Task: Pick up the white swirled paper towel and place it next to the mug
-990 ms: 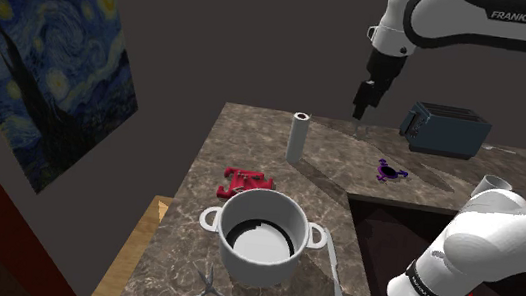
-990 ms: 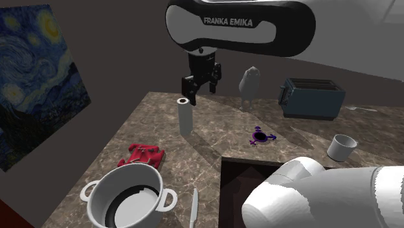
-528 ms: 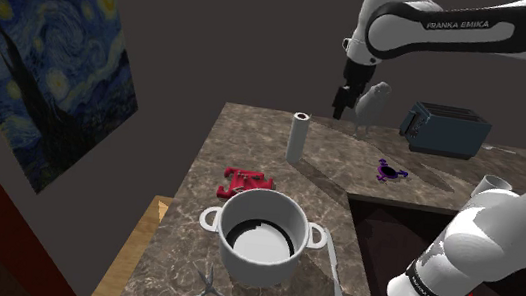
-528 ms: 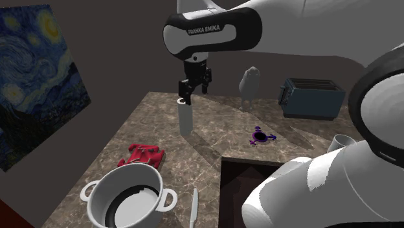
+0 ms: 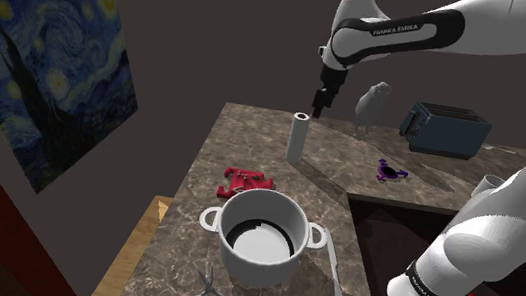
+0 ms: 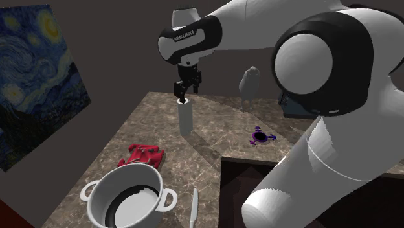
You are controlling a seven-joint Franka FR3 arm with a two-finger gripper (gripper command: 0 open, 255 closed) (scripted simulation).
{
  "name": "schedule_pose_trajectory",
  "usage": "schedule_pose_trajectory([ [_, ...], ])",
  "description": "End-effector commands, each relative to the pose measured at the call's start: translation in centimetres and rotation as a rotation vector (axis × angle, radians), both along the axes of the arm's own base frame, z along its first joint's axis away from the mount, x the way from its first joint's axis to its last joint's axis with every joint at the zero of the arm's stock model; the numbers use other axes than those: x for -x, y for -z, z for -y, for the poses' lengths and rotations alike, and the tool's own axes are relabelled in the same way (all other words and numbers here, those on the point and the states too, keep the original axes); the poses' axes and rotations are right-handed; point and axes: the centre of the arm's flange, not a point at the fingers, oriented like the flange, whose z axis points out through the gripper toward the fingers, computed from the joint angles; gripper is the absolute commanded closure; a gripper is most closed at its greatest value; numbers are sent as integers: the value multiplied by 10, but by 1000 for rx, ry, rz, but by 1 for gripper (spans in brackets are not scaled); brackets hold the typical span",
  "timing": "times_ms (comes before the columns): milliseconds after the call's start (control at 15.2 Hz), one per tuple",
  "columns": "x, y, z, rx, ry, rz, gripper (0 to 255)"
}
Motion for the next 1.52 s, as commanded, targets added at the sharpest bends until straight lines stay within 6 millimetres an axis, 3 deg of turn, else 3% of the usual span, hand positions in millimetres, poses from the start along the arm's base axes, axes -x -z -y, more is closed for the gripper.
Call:
schedule_pose_trajectory([
  [0, -23, 15, 5, -3, -22, 0, 0],
  [528, -109, 60, 19, -17, -102, -3, 0],
  [990, -112, 100, 21, -17, -102, -3, 0],
  [1452, -112, 100, 21, -17, -102, -3, 0],
])
